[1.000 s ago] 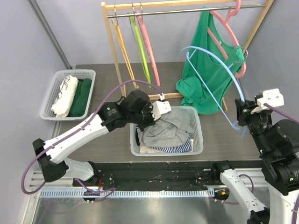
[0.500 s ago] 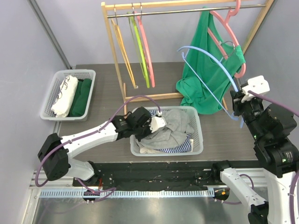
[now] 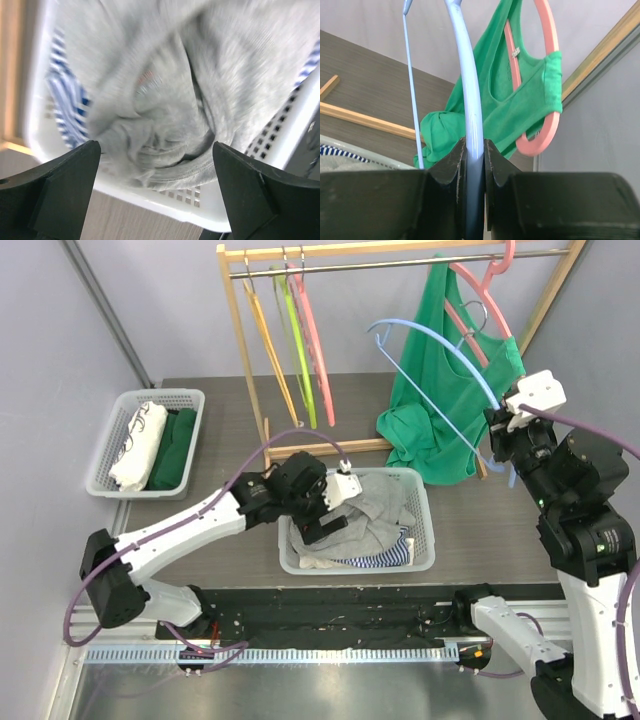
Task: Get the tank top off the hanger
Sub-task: Remove the tank top from the hanger, then place the hanger at the clothesline.
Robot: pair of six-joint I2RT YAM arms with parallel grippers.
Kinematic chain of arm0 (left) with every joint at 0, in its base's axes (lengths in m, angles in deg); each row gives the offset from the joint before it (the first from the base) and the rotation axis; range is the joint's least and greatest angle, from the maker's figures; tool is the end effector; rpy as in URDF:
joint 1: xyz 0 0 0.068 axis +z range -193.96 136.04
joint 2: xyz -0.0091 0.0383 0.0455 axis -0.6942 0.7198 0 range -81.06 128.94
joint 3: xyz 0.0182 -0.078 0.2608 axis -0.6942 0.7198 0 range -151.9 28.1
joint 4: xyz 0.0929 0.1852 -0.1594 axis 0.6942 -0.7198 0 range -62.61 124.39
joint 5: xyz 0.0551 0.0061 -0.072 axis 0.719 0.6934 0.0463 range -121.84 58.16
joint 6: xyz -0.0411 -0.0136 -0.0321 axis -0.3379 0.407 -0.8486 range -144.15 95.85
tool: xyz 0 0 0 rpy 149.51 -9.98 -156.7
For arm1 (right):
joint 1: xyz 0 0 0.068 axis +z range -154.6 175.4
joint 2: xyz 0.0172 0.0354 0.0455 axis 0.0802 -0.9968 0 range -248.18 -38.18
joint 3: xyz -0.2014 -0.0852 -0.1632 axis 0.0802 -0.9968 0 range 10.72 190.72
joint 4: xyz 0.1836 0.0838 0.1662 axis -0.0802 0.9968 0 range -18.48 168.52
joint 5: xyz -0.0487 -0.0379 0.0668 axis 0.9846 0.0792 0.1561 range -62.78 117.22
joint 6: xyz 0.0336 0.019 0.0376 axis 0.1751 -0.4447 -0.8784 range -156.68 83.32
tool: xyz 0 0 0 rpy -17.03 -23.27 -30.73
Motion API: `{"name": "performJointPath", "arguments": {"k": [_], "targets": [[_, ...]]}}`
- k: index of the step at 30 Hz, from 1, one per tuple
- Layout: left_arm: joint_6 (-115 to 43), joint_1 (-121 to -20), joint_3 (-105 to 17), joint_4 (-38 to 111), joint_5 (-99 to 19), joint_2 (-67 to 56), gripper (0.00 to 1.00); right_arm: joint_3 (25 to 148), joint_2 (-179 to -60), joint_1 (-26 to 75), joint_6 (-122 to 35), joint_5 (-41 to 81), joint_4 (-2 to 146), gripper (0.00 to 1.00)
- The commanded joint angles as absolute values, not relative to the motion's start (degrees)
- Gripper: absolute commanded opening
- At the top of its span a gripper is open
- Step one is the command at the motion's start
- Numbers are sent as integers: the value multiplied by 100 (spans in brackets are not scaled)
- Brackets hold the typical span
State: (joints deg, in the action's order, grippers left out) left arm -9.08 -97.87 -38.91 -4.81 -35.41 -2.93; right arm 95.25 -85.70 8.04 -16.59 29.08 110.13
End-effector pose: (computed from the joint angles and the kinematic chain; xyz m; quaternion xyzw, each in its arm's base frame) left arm 0.1676 -0.2337 0.2992 0.5411 0.7689 -0.1405 0.3102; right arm 0.1083 0.0231 0.5006 -0.1911 0.6909 -0.0569 0.6949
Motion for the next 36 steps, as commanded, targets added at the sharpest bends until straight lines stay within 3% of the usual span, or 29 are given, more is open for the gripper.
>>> {"name": "performJointPath", "arguments": {"k": [1, 10, 13, 17, 20, 27, 36], "targets": [[-1157, -9775, -5046, -1428, -3834, -626, 100, 10140, -8844, 815, -1612, 2609, 10395, 1], [-1053, -9775, -6890, -2553, -3896, -600, 100, 11072, -9820, 911, -1568, 2695, 10799, 1], [-790, -9775, -7471, -3028, -4105, -477, 100, 11484, -10171, 1217, -1393, 3221, 10992, 1], [-463, -9810, -9374, -3662, -4133, -30, 100, 11987, -10830, 3067, -718, 5213, 11248, 1], [-647, -9810, -10379, -4014, -4150, 375, 100, 12382, -11349, 3275, -732, 5816, 11406, 1], [-666, -9819, -9996, -3320, -3729, -169, 100, 13093, -11683, 3748, -663, 6034, 11537, 1], [-745, -9810, -10014, -2968, -3236, -310, 100, 12920, -11877, 5067, 233, 7933, 10914, 1]]}}
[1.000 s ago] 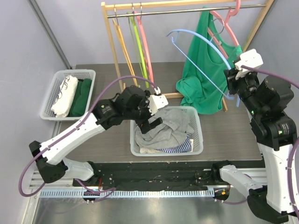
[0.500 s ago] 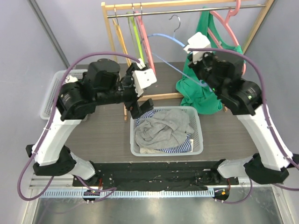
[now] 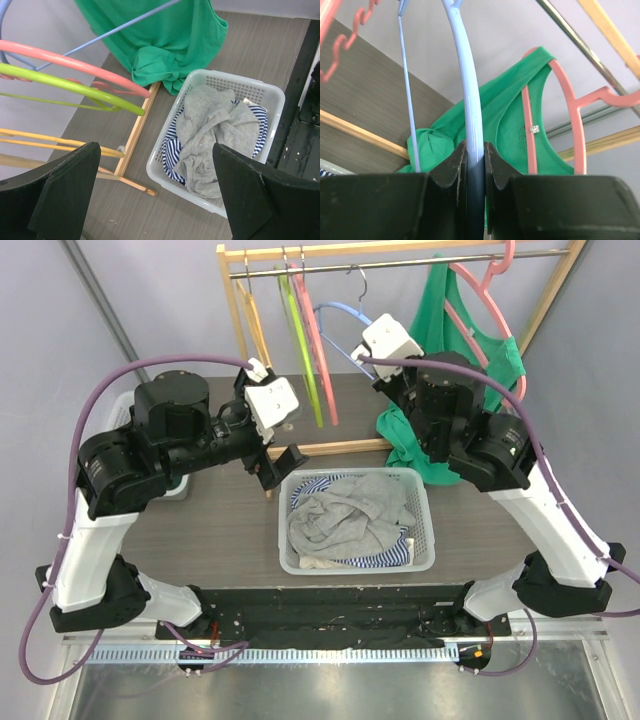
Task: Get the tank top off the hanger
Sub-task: Place the hanger at the clothesline.
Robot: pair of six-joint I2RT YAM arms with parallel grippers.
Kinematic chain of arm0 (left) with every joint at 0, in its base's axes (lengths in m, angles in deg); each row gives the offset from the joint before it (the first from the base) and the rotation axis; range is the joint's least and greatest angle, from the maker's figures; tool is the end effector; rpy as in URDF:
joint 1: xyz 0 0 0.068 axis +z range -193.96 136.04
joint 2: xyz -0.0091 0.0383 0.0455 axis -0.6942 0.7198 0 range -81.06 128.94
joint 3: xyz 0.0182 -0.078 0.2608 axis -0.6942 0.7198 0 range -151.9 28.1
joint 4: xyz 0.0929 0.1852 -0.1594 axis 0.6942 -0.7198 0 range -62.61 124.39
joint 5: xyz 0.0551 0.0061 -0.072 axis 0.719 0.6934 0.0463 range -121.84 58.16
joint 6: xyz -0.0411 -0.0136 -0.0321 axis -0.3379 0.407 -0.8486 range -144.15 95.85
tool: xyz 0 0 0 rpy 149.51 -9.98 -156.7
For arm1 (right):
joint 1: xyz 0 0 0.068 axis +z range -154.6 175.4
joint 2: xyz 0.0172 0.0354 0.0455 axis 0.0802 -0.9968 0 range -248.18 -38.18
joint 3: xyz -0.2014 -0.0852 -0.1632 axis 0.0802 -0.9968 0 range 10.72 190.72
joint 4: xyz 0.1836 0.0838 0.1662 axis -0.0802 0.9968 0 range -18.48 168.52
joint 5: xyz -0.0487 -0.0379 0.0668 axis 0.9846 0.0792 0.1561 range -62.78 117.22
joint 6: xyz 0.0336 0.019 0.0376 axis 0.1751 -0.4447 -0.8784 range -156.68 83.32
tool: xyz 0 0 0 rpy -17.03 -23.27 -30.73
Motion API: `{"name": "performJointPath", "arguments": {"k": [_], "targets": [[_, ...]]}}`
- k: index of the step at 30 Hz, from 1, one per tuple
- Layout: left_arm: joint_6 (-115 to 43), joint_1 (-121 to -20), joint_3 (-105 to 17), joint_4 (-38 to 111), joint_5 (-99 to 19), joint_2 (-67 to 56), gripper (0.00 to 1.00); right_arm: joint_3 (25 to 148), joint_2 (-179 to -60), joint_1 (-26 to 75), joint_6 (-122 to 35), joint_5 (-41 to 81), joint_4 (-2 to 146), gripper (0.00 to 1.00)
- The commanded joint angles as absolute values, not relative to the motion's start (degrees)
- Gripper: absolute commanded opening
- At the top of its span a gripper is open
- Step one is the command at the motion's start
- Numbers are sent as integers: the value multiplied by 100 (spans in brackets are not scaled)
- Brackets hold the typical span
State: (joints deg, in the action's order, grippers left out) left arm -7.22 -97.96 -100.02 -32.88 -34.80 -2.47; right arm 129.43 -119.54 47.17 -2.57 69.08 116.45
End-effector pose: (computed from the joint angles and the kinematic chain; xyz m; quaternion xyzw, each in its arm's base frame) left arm 0.1075 -0.1511 0.5643 0.4809 0.6488 -0.2072 0.5522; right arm 0.1661 0.1726 0.5577 -0.3064 0.6747 -0.1711 0.6493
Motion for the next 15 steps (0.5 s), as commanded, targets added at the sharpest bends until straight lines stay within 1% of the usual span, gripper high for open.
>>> {"name": "performJointPath", "arguments": {"k": [1, 6, 7, 11, 15], "targets": [[-753, -9810, -10014, -2960, -3236, -310, 100, 12919, -11868, 5216, 304, 8029, 10879, 1], [-718, -9810, -10119, -2951, -3228, -283, 100, 12954, -11903, 5420, 629, 8425, 10607, 1], [-710, -9810, -10145, -2959, -3080, -283, 100, 12972, -11912, 5420, 682, 8443, 10554, 1], [-631, -9810, -10224, -2977, -3061, -283, 100, 13182, -12088, 5411, 1094, 8268, 10203, 1], [-622, -9819, -10365, -2986, -3087, -274, 100, 13648, -12395, 5385, 1192, 8154, 10193, 1]]}}
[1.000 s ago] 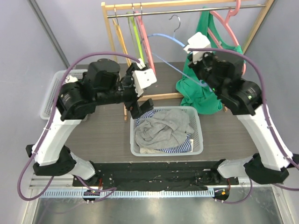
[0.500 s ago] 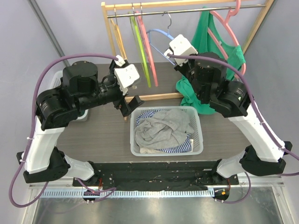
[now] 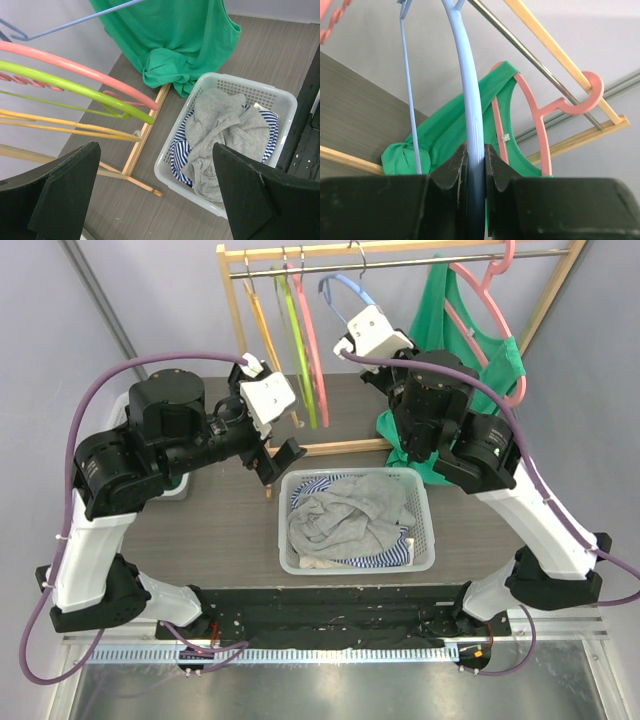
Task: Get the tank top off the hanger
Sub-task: Place the hanger at the clothesline.
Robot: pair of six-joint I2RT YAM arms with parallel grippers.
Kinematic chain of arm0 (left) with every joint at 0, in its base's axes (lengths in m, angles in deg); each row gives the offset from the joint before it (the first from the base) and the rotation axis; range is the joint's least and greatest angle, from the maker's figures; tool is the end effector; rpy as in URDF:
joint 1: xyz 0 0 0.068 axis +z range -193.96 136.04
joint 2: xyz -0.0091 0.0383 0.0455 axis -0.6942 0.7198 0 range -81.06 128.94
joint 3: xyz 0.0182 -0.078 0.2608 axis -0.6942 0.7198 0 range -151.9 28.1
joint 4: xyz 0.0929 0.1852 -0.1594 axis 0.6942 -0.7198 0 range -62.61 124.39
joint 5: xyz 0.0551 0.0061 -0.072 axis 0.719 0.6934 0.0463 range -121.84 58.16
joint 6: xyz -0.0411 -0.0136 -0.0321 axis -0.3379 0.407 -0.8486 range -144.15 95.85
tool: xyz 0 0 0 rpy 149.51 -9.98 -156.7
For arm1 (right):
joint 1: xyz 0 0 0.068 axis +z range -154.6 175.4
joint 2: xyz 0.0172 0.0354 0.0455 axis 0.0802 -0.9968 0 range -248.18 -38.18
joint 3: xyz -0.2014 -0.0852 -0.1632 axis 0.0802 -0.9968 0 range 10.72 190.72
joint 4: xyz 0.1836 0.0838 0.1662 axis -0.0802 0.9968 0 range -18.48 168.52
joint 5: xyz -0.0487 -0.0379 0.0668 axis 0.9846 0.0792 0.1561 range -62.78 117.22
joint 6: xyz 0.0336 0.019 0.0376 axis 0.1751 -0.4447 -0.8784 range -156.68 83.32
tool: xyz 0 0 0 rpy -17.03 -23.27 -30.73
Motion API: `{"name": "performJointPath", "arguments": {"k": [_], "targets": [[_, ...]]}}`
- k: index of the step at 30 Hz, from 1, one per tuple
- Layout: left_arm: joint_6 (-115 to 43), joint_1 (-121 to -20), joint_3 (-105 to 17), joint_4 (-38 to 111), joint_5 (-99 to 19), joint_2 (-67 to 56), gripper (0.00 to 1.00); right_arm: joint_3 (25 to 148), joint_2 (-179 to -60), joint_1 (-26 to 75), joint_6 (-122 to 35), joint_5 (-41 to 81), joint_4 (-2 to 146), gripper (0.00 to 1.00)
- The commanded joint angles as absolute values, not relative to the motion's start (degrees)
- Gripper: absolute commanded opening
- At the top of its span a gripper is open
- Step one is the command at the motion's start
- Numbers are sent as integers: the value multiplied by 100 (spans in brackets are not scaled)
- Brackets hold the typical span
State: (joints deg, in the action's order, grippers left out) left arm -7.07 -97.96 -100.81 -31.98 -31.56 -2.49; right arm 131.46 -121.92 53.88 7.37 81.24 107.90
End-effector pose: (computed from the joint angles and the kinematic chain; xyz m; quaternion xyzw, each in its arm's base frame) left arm 0.1078 -0.1481 0.5689 0.4631 0.6508 -0.1887 0.5713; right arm 0.1530 0.1944 0.5724 -0.2867 0.6439 -0.2373 0.6685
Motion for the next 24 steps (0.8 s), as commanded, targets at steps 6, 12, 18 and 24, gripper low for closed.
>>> {"name": "performJointPath", "arguments": {"k": [6, 12, 18, 24], "targets": [[-657, -9810, -10444, -2986, -3140, -274, 100, 13763, -12580, 4902, 728, 7609, 10202, 1], [-657, -9810, -10383, -2977, -3113, -327, 100, 13763, -12642, 4550, 402, 7143, 10290, 1], [-674, -9793, -10365, -2977, -3096, -354, 100, 13798, -12677, 4251, 15, 6616, 10430, 1], [-701, -9766, -10365, -2977, -3131, -389, 100, 13701, -12773, 4146, -144, 6431, 10536, 1]]}}
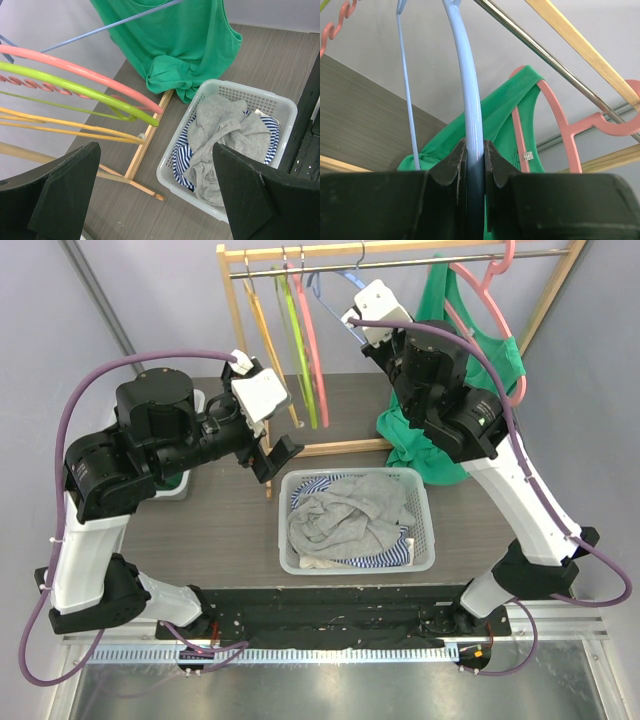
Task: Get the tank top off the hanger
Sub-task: Place the hanger at the clothesline.
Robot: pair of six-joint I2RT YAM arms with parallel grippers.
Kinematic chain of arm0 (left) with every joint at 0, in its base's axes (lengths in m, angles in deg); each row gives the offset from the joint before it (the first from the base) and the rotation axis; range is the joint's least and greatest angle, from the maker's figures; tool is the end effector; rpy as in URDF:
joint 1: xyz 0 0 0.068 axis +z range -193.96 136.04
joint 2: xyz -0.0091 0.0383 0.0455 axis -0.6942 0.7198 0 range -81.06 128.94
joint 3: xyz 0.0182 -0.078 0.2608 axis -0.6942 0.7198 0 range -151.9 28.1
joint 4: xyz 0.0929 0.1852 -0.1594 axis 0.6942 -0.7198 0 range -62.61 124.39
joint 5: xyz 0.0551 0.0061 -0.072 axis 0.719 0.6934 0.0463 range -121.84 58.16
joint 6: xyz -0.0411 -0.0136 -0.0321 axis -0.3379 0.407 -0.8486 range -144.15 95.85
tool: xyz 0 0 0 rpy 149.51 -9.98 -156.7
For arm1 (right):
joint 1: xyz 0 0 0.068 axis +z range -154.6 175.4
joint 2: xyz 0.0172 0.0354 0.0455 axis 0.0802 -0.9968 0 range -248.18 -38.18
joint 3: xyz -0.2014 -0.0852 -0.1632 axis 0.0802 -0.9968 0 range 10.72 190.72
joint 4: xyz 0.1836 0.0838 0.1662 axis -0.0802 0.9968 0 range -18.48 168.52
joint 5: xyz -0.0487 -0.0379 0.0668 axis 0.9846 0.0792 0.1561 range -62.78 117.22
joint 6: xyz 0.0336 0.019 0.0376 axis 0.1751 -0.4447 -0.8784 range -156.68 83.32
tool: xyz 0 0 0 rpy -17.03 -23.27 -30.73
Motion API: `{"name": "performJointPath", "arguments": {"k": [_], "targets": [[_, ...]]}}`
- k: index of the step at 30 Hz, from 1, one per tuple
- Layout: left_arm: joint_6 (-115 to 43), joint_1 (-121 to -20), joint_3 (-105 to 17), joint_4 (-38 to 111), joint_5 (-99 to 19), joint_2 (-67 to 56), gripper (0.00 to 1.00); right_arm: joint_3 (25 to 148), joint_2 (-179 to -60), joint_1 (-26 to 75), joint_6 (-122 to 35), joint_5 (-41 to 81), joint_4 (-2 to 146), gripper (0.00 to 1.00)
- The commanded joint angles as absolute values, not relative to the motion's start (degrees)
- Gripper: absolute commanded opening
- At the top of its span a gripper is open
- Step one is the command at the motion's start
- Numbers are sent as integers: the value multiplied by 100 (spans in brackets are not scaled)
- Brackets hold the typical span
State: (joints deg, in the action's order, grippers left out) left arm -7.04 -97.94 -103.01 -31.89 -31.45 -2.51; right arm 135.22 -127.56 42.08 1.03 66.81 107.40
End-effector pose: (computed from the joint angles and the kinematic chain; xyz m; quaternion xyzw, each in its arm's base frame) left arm 0.1033 -0.1417 0.5773 0.4555 0.6412 -0.1928 0.5867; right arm 0.2116 0.1914 0.5663 -0.2736 0.6559 -0.1887 0.6777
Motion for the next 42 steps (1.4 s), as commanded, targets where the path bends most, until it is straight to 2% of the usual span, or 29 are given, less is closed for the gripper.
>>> {"name": "performJointPath", "arguments": {"k": [1, 26, 31, 33, 35, 37, 38, 40, 42], "targets": [[-709, -9758, -10365, -2960, -3122, -389, 100, 13701, -12808, 4128, -170, 6422, 10562, 1], [-771, -9757, -10471, -2924, -3157, -292, 100, 13324, -13125, 3952, -644, 6035, 10756, 1], [-771, -9749, -10497, -2889, -3157, -257, 100, 13210, -12959, 3961, -750, 6044, 10782, 21], [-754, -9749, -10506, -2889, -3157, -248, 100, 13227, -12862, 3970, -855, 6009, 10843, 34], [-754, -9757, -10515, -2872, -3140, -222, 100, 13218, -12625, 3970, -935, 5947, 10861, 39], [-727, -9749, -10532, -2872, -3131, -204, 100, 13200, -12449, 3961, -1049, 5938, 10852, 52], [-718, -9749, -10550, -2846, -3122, -195, 100, 13174, -12248, 3961, -1084, 5921, 10818, 62], [-675, -9749, -10559, -2854, -3148, -169, 100, 13043, -12010, 3961, -1154, 5912, 10739, 67], [-666, -9749, -10576, -2828, -3140, -169, 100, 12842, -11597, 3961, -1172, 5991, 10519, 67]]}}
